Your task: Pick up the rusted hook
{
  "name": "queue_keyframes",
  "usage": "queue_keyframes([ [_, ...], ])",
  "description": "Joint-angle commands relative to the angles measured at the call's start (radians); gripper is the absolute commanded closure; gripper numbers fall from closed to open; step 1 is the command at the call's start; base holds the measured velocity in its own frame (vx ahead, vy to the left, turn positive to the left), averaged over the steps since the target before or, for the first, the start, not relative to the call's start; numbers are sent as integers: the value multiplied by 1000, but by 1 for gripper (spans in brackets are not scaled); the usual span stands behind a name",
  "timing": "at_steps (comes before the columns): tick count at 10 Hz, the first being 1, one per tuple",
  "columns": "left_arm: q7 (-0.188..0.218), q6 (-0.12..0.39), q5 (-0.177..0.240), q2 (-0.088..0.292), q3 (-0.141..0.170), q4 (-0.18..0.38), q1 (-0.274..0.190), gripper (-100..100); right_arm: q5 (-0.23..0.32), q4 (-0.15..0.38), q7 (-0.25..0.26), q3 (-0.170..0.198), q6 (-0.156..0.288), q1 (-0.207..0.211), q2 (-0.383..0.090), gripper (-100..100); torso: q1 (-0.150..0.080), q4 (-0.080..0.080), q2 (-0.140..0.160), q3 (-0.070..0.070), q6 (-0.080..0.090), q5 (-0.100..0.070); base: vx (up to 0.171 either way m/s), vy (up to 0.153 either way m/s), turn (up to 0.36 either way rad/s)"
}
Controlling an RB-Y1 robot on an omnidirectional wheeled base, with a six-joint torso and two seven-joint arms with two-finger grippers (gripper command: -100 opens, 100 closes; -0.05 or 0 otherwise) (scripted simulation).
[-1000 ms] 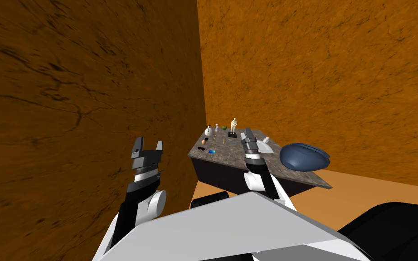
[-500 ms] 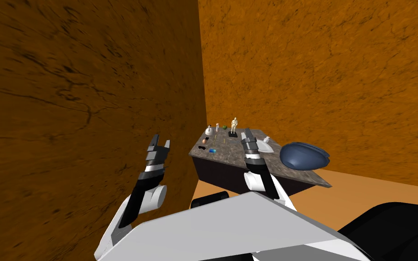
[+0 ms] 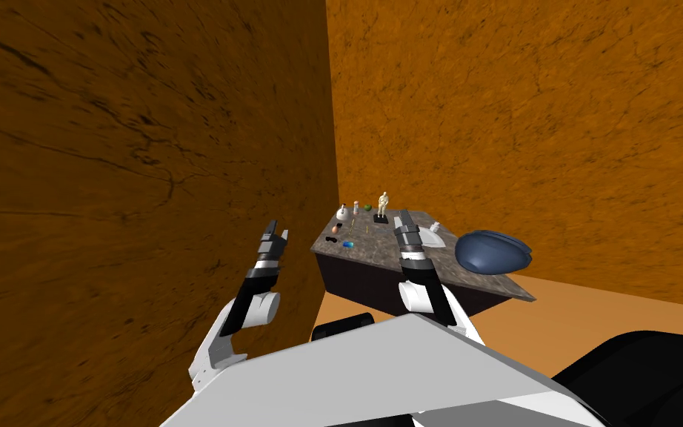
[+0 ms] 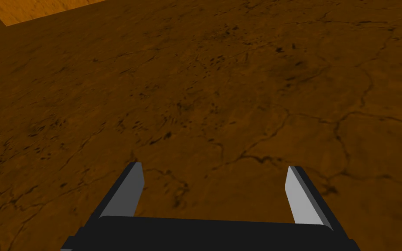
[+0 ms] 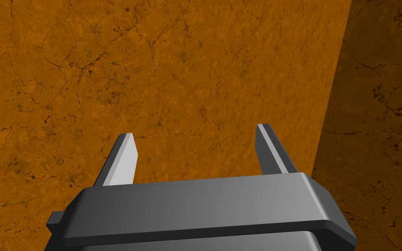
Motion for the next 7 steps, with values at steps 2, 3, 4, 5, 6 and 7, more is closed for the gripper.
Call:
queue_keyframes([
  [2,-8,55,14,10,-6,49,-57,-100,0,0,0,0,0,0,0,0,0,0,0,0,0,0,-40,16,9],
  [3,-16,98,25,14,-13,88,-95,-100,0,0,0,0,0,0,0,0,0,0,0,0,0,0,-42,19,14],
  [4,-16,98,25,14,-13,92,-103,-100,0,0,0,0,0,0,0,0,0,0,0,0,0,0,-35,17,4],
  [5,-25,142,37,17,-21,126,-140,-100,0,0,0,0,0,0,0,0,0,0,0,0,0,0,-47,16,17],
  [6,-25,142,37,17,-21,138,-152,-100,0,0,0,0,0,0,0,0,0,0,0,0,0,0,-37,15,5],
  [7,-34,187,50,17,-28,176,-196,-100,0,0,0,0,0,0,0,0,0,0,0,0,0,0,-42,18,9],
])
